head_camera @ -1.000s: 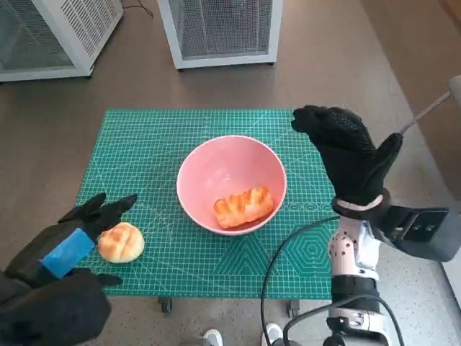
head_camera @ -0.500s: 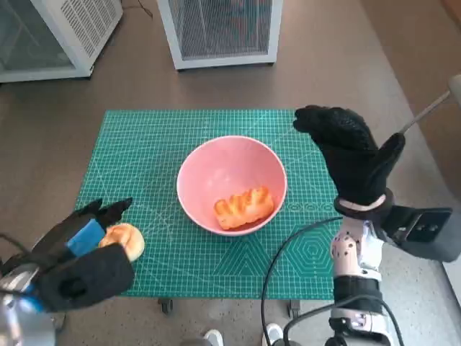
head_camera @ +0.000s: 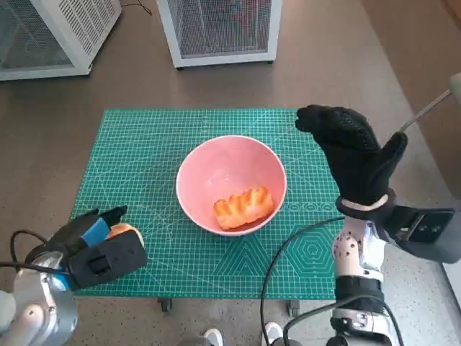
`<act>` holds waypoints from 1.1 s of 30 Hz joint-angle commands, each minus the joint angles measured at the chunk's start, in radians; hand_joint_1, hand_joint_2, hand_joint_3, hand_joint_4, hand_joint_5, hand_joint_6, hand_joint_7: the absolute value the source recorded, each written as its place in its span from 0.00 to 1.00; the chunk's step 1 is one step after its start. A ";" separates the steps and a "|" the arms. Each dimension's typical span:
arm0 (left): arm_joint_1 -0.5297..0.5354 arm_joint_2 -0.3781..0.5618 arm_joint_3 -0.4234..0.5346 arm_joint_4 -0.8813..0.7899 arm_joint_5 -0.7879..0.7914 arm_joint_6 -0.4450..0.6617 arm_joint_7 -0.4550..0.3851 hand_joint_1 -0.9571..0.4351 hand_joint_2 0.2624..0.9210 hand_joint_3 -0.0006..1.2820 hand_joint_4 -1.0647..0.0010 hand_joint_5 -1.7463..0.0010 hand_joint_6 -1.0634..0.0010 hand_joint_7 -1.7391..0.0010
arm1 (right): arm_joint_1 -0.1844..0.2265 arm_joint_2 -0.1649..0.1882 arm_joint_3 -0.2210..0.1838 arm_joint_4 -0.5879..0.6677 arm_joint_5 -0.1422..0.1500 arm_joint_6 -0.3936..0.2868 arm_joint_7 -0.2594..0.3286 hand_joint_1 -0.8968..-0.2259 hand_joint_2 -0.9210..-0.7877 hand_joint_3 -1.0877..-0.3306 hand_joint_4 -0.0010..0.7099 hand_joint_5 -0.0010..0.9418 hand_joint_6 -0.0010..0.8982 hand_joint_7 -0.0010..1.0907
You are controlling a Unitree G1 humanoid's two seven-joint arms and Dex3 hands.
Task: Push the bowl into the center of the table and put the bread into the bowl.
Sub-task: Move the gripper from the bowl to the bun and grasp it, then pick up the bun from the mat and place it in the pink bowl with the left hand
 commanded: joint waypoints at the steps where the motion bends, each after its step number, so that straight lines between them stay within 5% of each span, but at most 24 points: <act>1: -0.022 -0.013 -0.018 0.048 0.026 0.000 0.015 0.73 0.81 0.02 0.78 0.99 0.66 0.98 | 0.030 0.000 0.005 -0.006 -0.005 0.006 -0.011 0.48 0.00 0.59 0.32 0.00 0.40 0.00; 8: -0.029 -0.023 -0.042 0.097 0.040 -0.023 0.030 0.78 0.90 0.05 0.62 0.98 0.51 0.97 | 0.033 0.001 0.008 -0.009 -0.008 0.005 -0.016 0.48 0.00 0.59 0.32 0.00 0.40 0.00; 17: -0.019 -0.031 -0.042 0.144 0.038 -0.095 0.072 0.78 0.95 0.06 0.25 0.94 0.26 0.93 | 0.034 -0.003 0.009 -0.004 -0.009 0.001 -0.014 0.48 0.00 0.59 0.32 0.00 0.40 0.00; 20: -0.007 -0.027 -0.025 0.143 0.025 -0.129 0.088 0.72 0.98 0.10 0.36 0.51 0.43 0.48 | 0.036 -0.003 0.010 -0.008 -0.010 0.001 -0.016 0.48 0.00 0.59 0.32 0.00 0.40 0.00; 22: -0.002 -0.025 -0.017 0.142 0.020 -0.144 0.095 0.70 0.99 0.09 0.38 0.41 0.45 0.39 | 0.037 -0.003 0.010 -0.009 -0.010 0.001 -0.016 0.48 0.00 0.59 0.32 0.00 0.40 0.00; 26: 0.020 -0.012 0.027 0.084 0.008 -0.165 0.096 0.69 1.00 0.08 0.38 0.33 0.44 0.33 | 0.042 -0.003 0.012 -0.015 -0.010 0.004 -0.019 0.49 0.00 0.59 0.32 0.00 0.40 0.00; 33: 0.059 0.000 0.149 -0.076 -0.016 -0.174 0.079 0.69 1.00 0.06 0.36 0.34 0.41 0.32 | 0.049 -0.004 0.014 -0.023 -0.010 0.009 -0.023 0.49 0.00 0.59 0.33 0.00 0.40 0.00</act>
